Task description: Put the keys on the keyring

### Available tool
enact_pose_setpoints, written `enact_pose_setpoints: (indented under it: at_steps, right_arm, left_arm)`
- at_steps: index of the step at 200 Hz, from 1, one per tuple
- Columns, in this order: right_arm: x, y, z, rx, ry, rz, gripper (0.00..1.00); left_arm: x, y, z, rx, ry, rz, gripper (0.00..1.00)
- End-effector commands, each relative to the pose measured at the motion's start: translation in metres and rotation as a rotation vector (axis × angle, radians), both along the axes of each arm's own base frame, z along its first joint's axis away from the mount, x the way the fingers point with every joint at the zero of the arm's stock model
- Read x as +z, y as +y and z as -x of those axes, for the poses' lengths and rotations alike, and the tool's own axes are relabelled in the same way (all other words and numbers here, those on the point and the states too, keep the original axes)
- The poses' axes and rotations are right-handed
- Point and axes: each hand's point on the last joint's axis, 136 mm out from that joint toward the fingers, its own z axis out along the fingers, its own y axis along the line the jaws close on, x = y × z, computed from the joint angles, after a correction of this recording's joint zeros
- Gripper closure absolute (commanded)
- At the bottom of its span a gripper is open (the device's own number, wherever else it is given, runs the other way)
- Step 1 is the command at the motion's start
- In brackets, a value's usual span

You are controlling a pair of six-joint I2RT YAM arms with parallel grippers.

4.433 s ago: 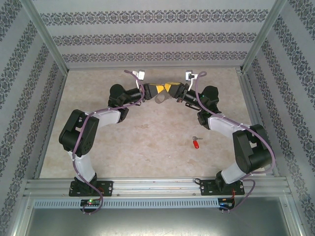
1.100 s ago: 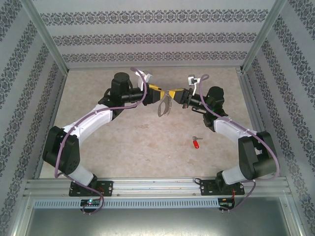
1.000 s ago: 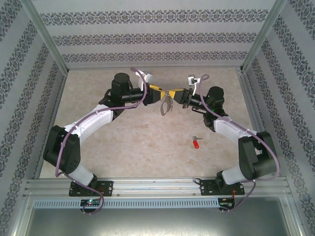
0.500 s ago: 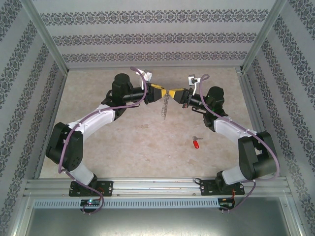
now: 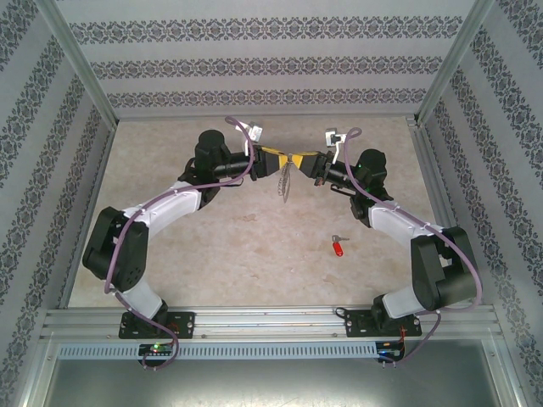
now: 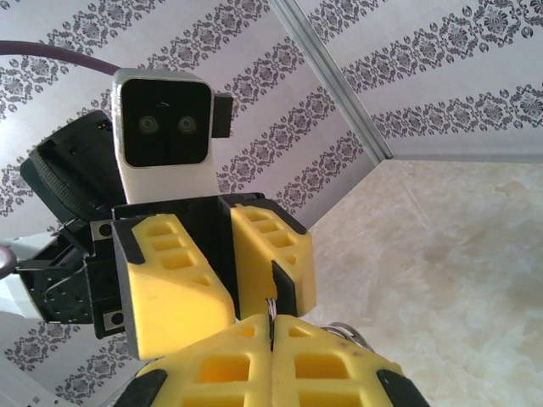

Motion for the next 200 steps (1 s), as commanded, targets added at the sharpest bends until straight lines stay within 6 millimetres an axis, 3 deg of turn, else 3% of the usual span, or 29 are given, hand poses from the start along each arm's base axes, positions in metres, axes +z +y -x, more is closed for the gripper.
enact_pose_setpoints:
  at_steps: [1,129,200]
  right_arm:
    - [0.032,-0.002,0.004,-0.01,-0.113,-0.03,1.0]
    - [0.028,-0.002,0.001,-0.011,-0.104,-0.028,1.0]
    - [0.026,-0.003,0.001,-0.016,-0.099,-0.026,1.0]
  left_arm:
    - [0.005,-0.006,0.005,-0.038,-0.013,0.043,0.7]
    - [0.01,-0.013,0.005,-0.064,-0.003,0.084,0.78]
    - [0.01,-0.017,0.009,-0.083,-0.004,0.095,0.92]
